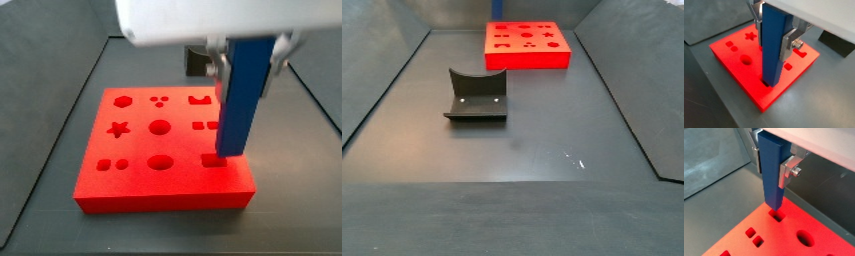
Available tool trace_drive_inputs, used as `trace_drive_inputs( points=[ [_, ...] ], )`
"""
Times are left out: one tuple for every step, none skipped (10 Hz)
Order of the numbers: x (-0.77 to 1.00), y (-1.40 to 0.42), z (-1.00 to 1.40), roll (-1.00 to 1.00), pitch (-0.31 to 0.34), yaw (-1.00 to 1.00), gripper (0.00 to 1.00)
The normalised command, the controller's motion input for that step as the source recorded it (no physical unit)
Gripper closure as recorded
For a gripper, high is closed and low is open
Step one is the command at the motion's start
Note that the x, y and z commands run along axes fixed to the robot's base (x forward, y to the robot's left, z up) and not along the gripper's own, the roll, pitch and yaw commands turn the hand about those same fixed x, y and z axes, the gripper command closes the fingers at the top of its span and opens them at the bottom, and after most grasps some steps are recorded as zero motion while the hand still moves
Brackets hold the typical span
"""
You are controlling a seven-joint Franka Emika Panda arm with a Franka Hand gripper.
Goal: Insert the rectangle object.
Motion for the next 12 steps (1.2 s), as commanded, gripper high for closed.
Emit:
trace_drive_inputs(
  points=[
    [0.0, 0.02, -0.28, 0.13, 0.0, 0.01, 1.0],
    [0.0, 0.0, -0.02, 0.0, 0.0, 0.0, 1.0],
    [0.0, 0.0, -0.05, 0.01, 0.0, 0.05, 1.0],
    [-0.19, 0.0, -0.15, 0.04, 0.0, 0.06, 1.0],
    [-0.17, 0.0, -0.18, 0.0, -0.014, 0.03, 1.0],
    [-0.1, 0.0, -0.17, 0.0, -0.003, 0.04, 1.0],
    [-0.11, 0.0, -0.17, 0.01, -0.006, 0.03, 1.0],
    [-0.12, 0.0, -0.2, 0.0, -0.019, 0.01, 1.0],
    [-0.01, 0.0, -0.23, 0.01, -0.013, 0.05, 1.0],
    [0.0, 0.0, -0.04, 0.0, -0.033, 0.0, 1.0],
    [0.0, 0.0, -0.08, 0.0, 0.0, 0.0, 1.0],
    [-0.27, 0.13, -0.59, 0.08, -0.03, 0.0, 1.0]
  ],
)
